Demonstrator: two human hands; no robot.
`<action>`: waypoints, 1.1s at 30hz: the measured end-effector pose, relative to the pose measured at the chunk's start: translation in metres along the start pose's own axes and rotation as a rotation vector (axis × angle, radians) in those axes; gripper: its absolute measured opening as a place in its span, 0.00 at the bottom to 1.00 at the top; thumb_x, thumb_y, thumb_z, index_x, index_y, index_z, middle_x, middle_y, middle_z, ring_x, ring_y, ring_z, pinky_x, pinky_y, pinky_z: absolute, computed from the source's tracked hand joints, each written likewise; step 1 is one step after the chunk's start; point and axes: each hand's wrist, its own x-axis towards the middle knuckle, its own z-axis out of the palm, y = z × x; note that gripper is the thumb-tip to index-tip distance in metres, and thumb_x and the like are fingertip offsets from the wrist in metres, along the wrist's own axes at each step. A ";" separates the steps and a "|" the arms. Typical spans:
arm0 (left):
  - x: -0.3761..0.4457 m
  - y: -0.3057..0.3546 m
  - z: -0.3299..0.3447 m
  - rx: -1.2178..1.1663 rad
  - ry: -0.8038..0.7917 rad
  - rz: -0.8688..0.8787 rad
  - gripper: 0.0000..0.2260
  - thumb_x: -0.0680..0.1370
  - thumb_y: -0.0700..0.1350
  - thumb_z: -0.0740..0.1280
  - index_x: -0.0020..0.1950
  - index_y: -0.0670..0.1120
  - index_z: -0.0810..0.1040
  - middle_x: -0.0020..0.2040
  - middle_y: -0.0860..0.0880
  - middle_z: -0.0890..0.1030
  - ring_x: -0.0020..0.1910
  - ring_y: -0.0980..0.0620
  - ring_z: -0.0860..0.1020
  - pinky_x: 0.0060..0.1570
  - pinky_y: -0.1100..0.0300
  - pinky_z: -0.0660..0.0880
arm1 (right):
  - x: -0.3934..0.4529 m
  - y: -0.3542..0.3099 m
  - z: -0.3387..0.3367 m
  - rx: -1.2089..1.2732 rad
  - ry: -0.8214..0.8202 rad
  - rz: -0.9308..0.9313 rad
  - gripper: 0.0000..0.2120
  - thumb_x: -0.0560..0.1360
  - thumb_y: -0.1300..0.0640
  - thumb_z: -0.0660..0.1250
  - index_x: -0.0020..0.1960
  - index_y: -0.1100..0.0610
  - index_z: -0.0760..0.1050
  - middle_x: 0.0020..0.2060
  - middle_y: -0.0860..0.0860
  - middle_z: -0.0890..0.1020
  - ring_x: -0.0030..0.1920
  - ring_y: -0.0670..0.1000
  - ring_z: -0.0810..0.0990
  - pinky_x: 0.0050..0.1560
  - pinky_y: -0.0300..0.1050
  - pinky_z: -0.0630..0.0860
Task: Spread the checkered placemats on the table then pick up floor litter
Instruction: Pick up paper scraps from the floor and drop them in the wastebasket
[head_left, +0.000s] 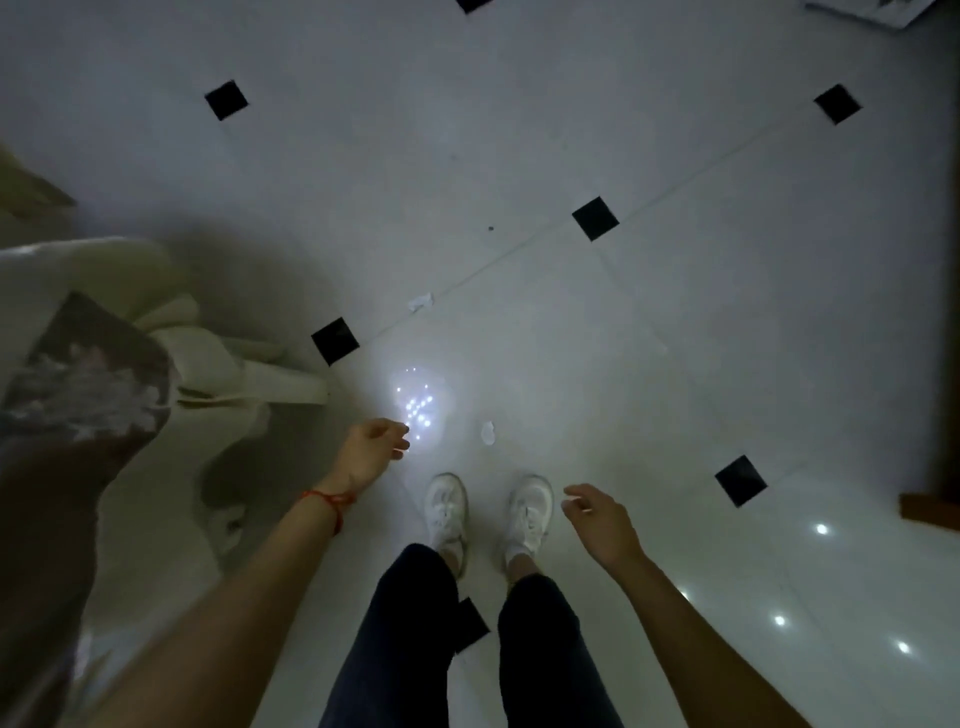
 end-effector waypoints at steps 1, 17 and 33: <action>0.017 -0.011 0.010 -0.022 -0.002 -0.034 0.11 0.80 0.40 0.58 0.56 0.37 0.76 0.44 0.43 0.77 0.34 0.55 0.73 0.27 0.72 0.70 | 0.024 0.000 0.004 -0.031 -0.015 -0.020 0.13 0.76 0.58 0.63 0.60 0.58 0.75 0.54 0.59 0.80 0.53 0.55 0.79 0.48 0.37 0.69; 0.316 -0.214 0.110 -0.153 0.000 -0.262 0.11 0.79 0.43 0.59 0.54 0.38 0.77 0.40 0.47 0.78 0.36 0.53 0.75 0.37 0.63 0.70 | 0.405 0.089 0.208 -0.719 -0.084 -0.272 0.27 0.77 0.52 0.61 0.73 0.53 0.57 0.73 0.54 0.61 0.69 0.56 0.64 0.64 0.51 0.67; 0.311 -0.233 0.105 -0.268 -0.017 -0.353 0.09 0.79 0.43 0.60 0.52 0.41 0.77 0.40 0.47 0.79 0.38 0.51 0.76 0.38 0.62 0.71 | 0.412 0.079 0.217 -0.230 0.202 -0.168 0.11 0.76 0.63 0.61 0.55 0.66 0.77 0.55 0.63 0.80 0.56 0.61 0.78 0.58 0.45 0.70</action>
